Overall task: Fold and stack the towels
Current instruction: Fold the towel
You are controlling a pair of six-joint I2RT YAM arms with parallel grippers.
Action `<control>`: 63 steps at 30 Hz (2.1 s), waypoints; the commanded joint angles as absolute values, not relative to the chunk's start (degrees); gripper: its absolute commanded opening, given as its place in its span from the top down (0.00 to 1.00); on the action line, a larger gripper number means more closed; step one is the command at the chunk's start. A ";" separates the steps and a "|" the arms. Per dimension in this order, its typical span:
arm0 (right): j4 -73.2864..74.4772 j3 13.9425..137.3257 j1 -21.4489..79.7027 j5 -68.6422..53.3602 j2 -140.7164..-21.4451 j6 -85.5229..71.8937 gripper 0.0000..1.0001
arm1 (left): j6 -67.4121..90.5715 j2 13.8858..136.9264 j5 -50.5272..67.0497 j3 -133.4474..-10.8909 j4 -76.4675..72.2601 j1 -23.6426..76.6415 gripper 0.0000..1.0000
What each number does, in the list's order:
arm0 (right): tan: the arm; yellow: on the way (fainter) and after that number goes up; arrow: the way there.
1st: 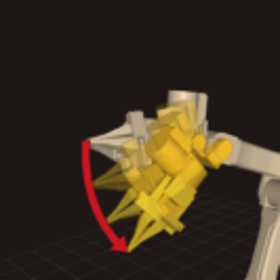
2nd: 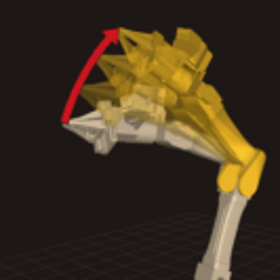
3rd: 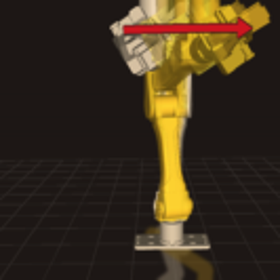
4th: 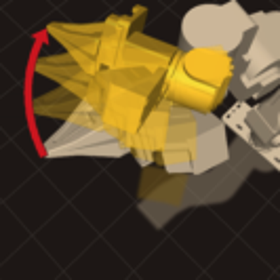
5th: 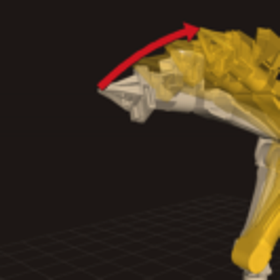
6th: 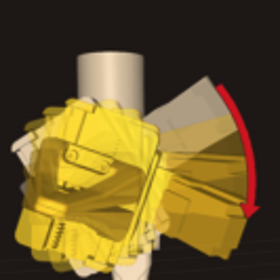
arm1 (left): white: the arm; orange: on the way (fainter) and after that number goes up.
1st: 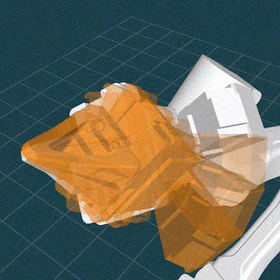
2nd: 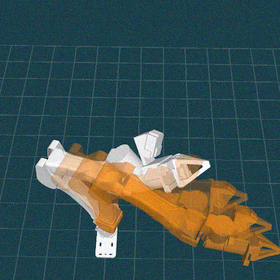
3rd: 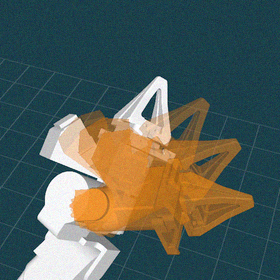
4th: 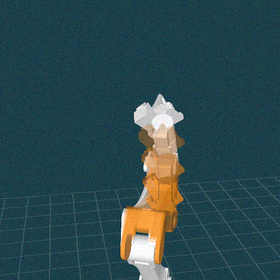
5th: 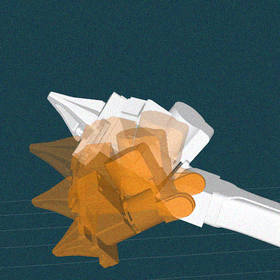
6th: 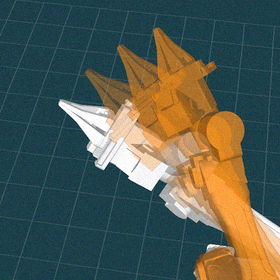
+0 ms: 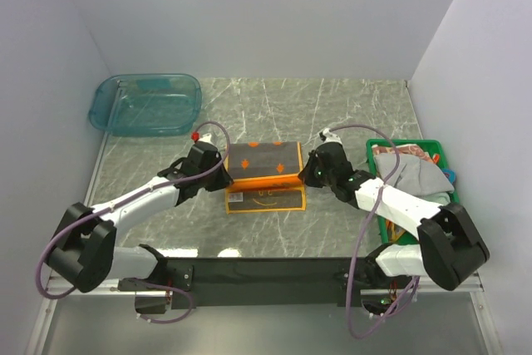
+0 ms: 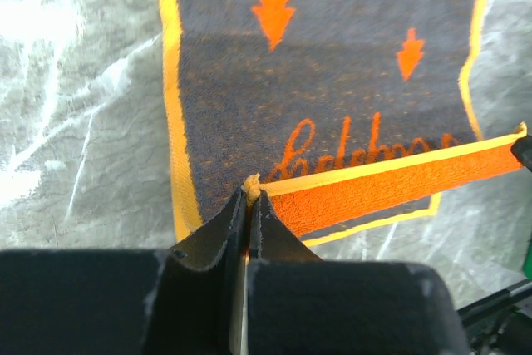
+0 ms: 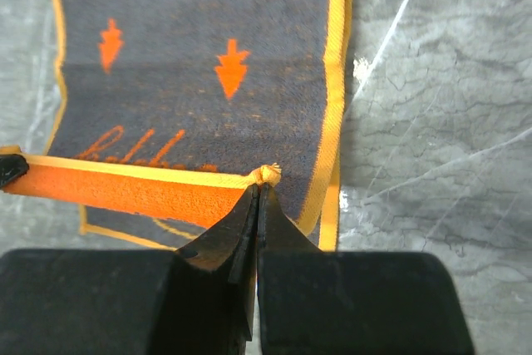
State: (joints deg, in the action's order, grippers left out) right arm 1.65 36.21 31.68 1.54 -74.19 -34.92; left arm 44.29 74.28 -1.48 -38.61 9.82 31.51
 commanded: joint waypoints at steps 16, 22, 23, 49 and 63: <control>4.75 33.40 30.94 6.42 -75.13 -35.42 1.00 | 44.47 75.31 -5.97 -33.32 12.83 32.34 0.95; 4.48 33.22 31.11 5.98 -78.40 -35.60 1.00 | 45.26 76.99 -5.89 -32.61 11.34 32.78 0.91; 4.48 33.22 31.11 5.98 -78.49 -35.51 1.00 | 45.26 76.99 -5.71 -32.69 11.34 32.87 0.89; 9.86 39.83 35.95 2.99 -73.73 -30.31 0.68 | 45.97 72.86 -4.92 -39.74 16.18 37.26 0.48; 9.40 28.93 36.30 -4.21 -74.72 -36.30 0.73 | 48.69 77.18 -4.48 -29.01 14.84 37.79 0.78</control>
State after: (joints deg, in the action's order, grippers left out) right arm 8.10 31.73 35.77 -1.30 -76.88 -34.26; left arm 47.79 77.45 -3.79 -32.86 11.00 37.58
